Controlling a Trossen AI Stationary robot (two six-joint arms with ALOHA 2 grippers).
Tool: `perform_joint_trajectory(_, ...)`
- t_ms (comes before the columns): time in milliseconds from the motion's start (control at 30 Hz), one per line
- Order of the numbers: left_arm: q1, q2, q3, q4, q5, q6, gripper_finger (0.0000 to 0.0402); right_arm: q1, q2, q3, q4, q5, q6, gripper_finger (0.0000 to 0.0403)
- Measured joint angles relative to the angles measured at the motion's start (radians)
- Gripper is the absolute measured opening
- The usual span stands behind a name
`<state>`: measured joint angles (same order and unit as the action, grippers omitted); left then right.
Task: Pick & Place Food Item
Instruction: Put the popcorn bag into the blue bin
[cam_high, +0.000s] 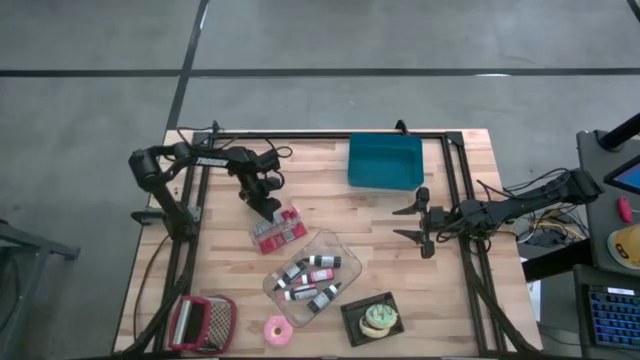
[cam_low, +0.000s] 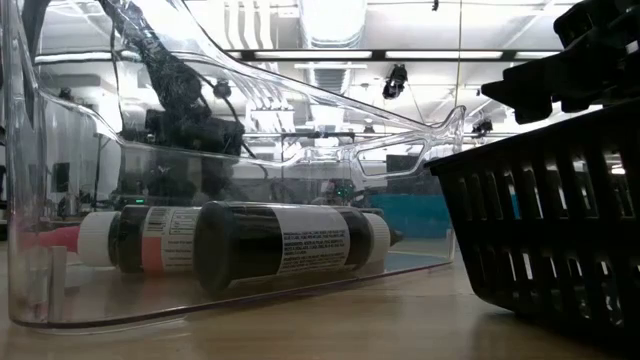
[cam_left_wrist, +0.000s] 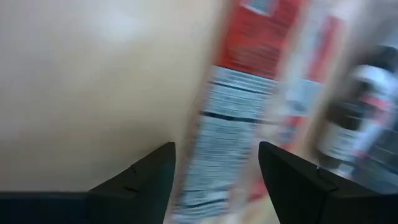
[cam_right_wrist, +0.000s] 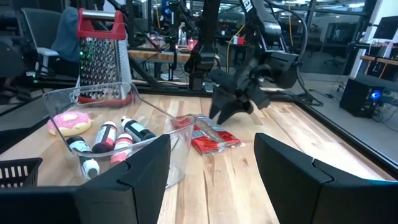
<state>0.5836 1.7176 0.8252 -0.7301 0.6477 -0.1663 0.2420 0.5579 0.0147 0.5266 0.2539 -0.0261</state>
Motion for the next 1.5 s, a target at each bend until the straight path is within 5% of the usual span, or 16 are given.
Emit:
perform_joint_trajectory(133, 0.002, -0.004, 0.029, -0.039, -0.14, 0.011, 0.0234, 0.0, 0.0, 0.0, 0.0, 0.0, 0.0, 0.0226)
perform_joint_trajectory(600, -0.038, 0.001, 0.025, 0.002, 0.015, 0.018, 0.0234, 0.0, 0.0, 0.0, 0.002, 0.003, -0.011, 0.0226)
perform_joint_trajectory(900, -0.061, 0.0, 0.022, 0.01, -0.093, 0.021, 0.0234, 0.0, 0.0, 0.0, 0.003, 0.008, -0.011, 0.0226)
perform_joint_trajectory(1333, -0.14, 0.118, 0.041, 0.016, 0.106, 0.059, 0.0234, 0.0, -0.001, 0.0, 0.007, 0.011, -0.019, 0.0226)
perform_joint_trajectory(1500, -0.145, 0.125, 0.067, 0.008, 0.099, 0.059, 0.022, 0.0, -0.001, 0.0, 0.007, 0.012, -0.025, 0.0226)
